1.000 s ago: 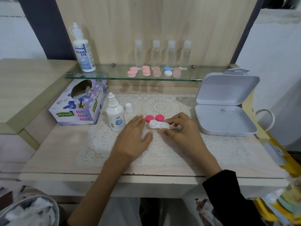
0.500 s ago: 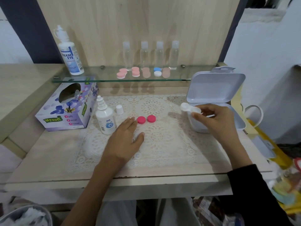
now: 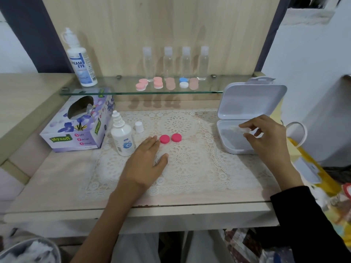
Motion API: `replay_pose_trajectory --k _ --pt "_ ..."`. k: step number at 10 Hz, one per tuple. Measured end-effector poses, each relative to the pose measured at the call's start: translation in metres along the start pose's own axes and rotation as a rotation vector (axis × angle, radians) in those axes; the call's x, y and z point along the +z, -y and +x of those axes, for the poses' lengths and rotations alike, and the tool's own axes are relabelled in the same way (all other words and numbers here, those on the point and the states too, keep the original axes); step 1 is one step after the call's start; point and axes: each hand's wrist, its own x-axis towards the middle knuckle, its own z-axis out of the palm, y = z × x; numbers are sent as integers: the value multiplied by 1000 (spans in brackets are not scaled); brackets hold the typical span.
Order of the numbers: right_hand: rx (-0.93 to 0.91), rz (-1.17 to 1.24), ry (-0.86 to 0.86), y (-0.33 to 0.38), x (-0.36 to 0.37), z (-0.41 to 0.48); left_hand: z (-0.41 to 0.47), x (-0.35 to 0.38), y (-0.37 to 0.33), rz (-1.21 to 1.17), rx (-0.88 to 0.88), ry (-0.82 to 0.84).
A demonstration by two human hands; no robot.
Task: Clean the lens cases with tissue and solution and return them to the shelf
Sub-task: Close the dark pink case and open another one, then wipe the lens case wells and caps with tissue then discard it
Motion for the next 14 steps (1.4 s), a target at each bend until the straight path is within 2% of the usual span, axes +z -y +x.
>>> replay_pose_trajectory --k 3,5,8,10,12,14 --pt "37 48 11 5 -2 0 1 2 2 -2 -2 7" --pt "168 137 18 6 0 -2 1 2 2 -5 -3 3" --pt "250 155 17 9 2 -3 1 2 2 -6 -1 6" --pt "312 321 8 28 4 -1 1 1 2 -2 5 -2" --pt "258 405 142 66 24 -4 0 1 2 -1 6 -8" --pt "168 333 376 95 57 -12 0 1 3 -20 14 -4"
